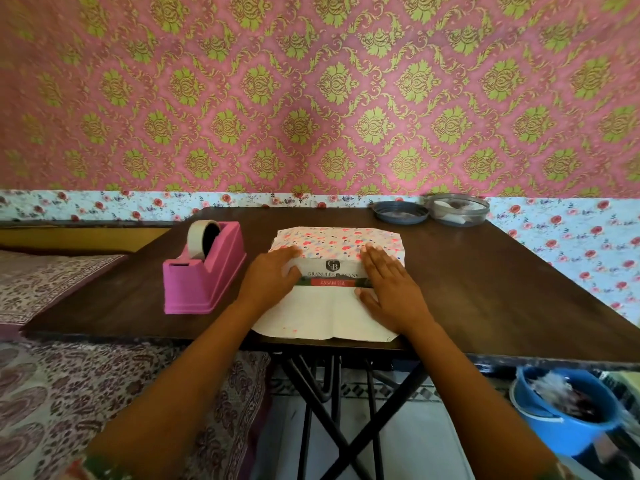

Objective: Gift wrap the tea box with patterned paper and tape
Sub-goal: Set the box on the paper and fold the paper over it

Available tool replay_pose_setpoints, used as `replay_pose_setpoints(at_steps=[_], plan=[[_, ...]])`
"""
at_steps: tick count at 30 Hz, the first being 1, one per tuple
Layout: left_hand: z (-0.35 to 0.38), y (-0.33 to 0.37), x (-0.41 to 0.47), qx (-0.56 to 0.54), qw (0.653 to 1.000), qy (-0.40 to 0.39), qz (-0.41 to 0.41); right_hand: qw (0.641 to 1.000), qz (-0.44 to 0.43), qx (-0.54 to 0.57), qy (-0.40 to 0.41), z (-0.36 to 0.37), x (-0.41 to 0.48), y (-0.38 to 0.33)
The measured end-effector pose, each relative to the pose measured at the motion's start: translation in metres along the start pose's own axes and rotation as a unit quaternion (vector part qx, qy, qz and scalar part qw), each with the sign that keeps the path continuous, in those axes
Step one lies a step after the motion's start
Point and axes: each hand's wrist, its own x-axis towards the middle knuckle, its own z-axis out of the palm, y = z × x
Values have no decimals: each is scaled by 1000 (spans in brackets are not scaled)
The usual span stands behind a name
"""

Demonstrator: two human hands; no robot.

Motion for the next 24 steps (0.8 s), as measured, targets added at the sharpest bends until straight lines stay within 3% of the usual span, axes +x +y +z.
replay_pose_setpoints(at_steps=[2, 4, 9, 13, 15, 17, 19, 22, 24], plan=[[-12, 5, 2, -163, 984, -11, -65, 1000, -2, -2, 3, -2, 0, 1], [-30, 7, -1, -207, 974, 14, -86, 1000, -1, -4, -4, -2, 0, 1], [-83, -10, -10, -115, 982, 123, -82, 1000, -2, -4, -9, -2, -1, 1], [-119, -39, -6, 10, 954, 189, -233, 1000, 1, -4, -9, -3, -1, -2], [-130, -48, -9, 80, 944, 131, -291, 1000, 5, -6, -19, -4, -1, -2], [-136, -52, -11, 80, 938, 59, -331, 1000, 3, -3, -19, -4, -1, -2], [-137, -49, -15, -7, 933, 13, -359, 1000, 1, -2, -17, -4, 0, -2], [-133, -44, -14, -170, 907, 4, -385, 1000, 3, -9, -14, -3, 0, -1], [-134, -43, -13, -212, 891, -6, -401, 1000, 3, -16, -13, -2, 0, -1]])
